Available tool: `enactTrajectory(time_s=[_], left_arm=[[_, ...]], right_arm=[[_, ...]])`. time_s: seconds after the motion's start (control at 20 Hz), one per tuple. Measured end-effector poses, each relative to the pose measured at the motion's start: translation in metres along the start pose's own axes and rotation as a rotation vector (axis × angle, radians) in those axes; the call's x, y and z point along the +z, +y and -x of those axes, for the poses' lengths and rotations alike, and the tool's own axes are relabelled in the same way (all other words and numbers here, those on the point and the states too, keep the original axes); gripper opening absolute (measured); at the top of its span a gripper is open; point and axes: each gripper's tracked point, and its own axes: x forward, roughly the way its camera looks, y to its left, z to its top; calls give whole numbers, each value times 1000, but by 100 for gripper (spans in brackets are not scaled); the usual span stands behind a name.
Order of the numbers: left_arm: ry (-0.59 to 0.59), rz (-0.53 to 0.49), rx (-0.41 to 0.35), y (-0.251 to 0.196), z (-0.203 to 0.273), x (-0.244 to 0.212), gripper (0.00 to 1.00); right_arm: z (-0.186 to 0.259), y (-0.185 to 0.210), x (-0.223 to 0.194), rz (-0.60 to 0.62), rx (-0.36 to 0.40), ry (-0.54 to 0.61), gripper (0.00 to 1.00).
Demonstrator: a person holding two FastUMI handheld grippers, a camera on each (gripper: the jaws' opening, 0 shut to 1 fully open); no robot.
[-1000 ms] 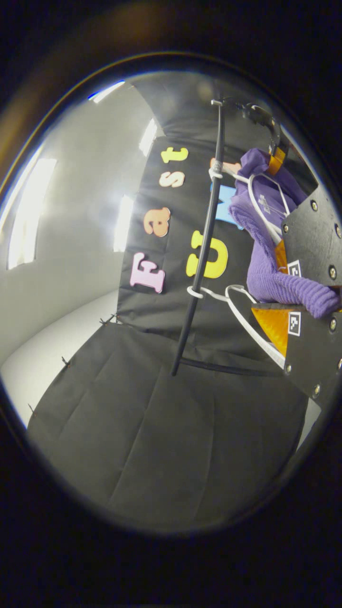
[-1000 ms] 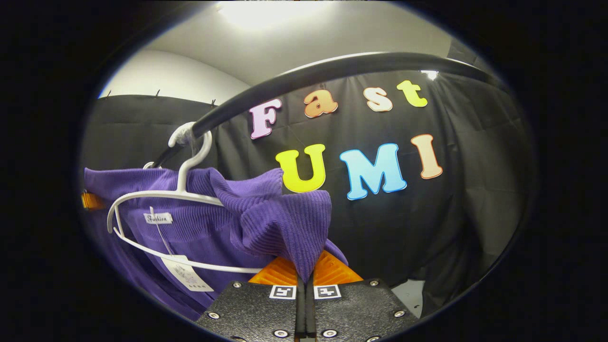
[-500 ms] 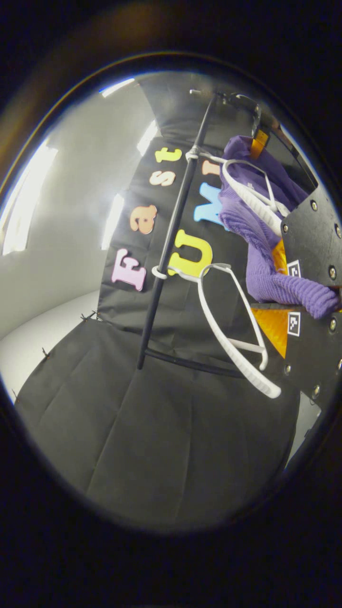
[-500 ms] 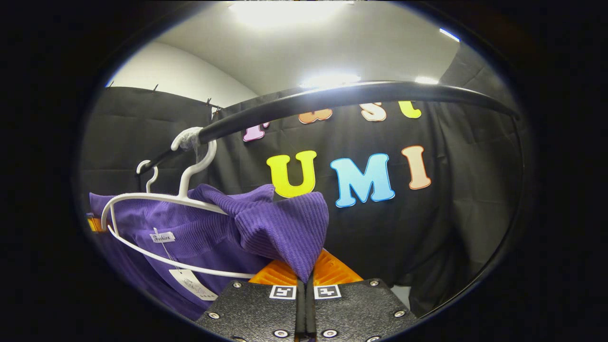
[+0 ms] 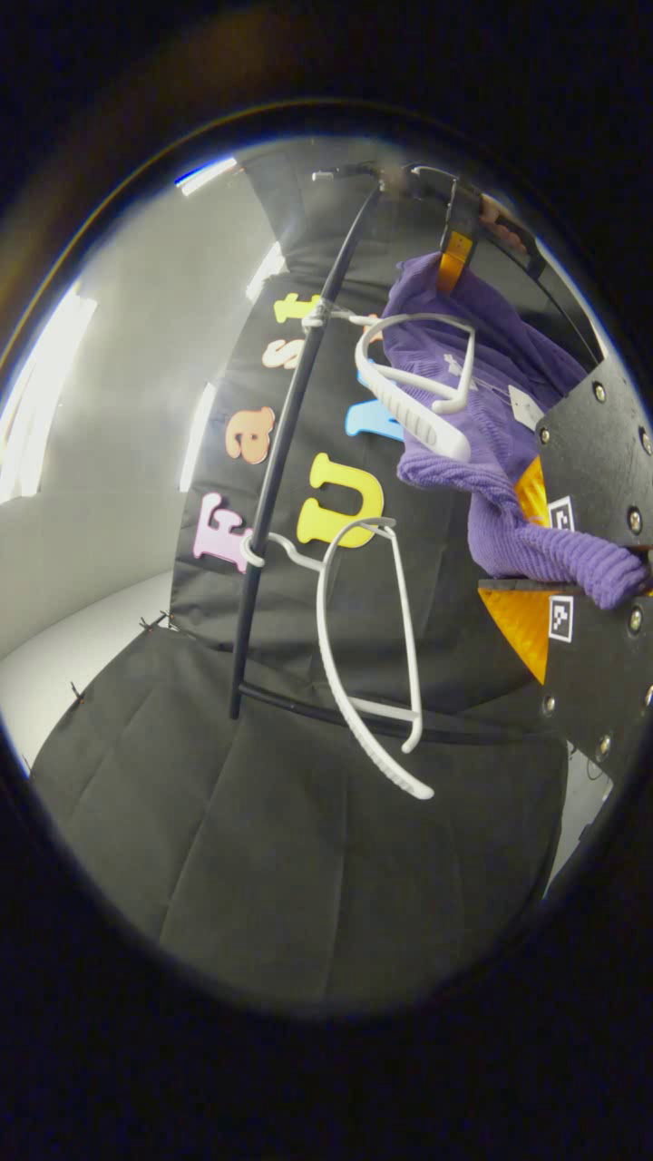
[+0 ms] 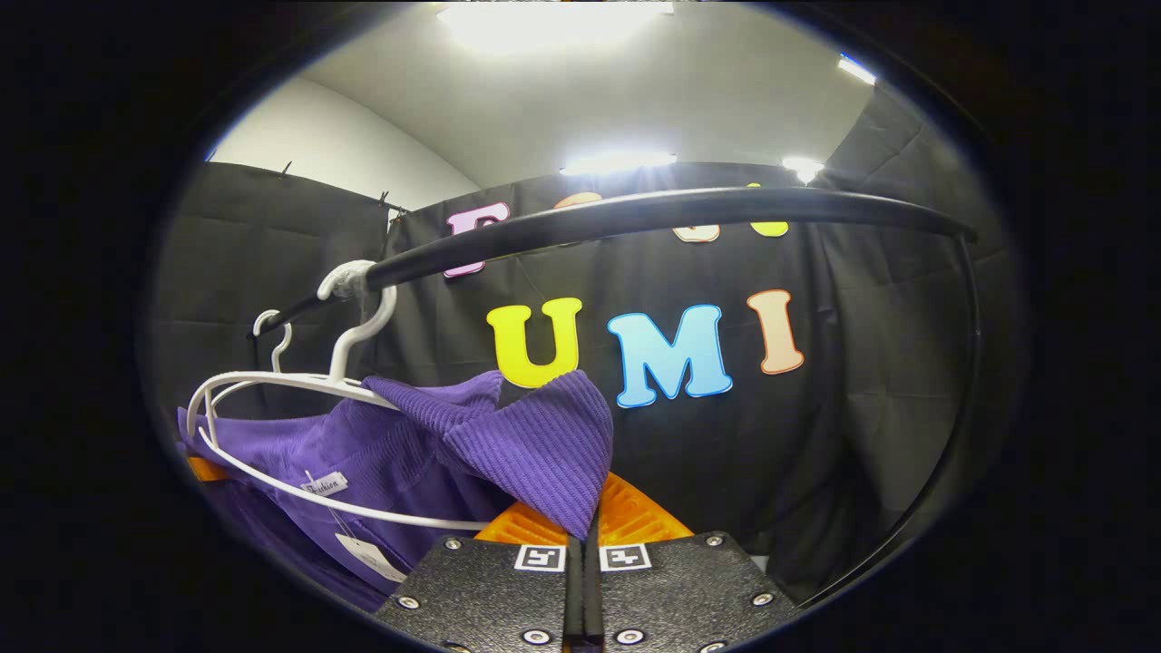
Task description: Grasp the clothes on the hanger with both hands and then place them into the laundry hamper below.
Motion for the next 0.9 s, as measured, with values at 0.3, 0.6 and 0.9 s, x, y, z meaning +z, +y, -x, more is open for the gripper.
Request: enactTrajectory(time_s=[0.3, 0.6, 0.9], left_arm=[[12, 14, 23, -14, -6, -11, 0], [38, 22, 66, -46, -16, -35, 0], [74, -9, 104, -75, -11, -52, 0]], right_arm=[[-14, -34, -8, -13, 0, 4, 0], [-29, -69, -26, -39, 2, 25, 0], [-38, -92, -35, -30, 36, 13, 0]])
